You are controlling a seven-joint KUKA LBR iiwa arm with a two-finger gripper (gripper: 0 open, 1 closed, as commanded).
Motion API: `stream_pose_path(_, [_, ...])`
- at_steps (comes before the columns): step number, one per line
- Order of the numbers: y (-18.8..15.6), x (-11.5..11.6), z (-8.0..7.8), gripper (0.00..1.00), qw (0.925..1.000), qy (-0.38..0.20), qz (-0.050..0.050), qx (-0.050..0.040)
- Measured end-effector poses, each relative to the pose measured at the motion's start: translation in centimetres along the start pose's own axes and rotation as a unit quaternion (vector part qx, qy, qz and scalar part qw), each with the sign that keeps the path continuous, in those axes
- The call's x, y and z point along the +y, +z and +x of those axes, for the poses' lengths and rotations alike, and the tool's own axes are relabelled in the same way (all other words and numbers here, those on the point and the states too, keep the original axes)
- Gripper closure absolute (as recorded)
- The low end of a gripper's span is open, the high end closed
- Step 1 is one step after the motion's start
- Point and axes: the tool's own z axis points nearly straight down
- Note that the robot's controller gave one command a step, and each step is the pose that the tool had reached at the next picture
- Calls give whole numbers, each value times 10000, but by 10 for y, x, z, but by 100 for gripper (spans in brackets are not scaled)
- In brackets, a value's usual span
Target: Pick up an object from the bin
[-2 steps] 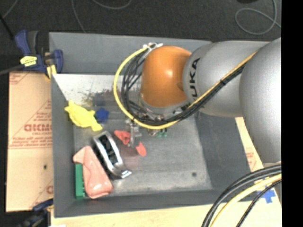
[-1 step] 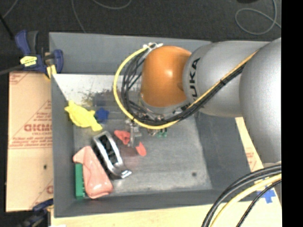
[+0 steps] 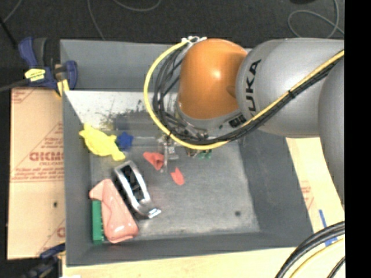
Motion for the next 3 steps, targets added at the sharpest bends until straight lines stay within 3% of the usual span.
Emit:
stream_pose_path(1, [16, 6, -14, 100, 9999, -48, -2, -114])
stream_pose_path(2, [11, 7, -7, 100, 10000, -75, 6, 53])
stream_pose_path(3, [-56, 6, -17, 100, 10000, -21, 1, -66])
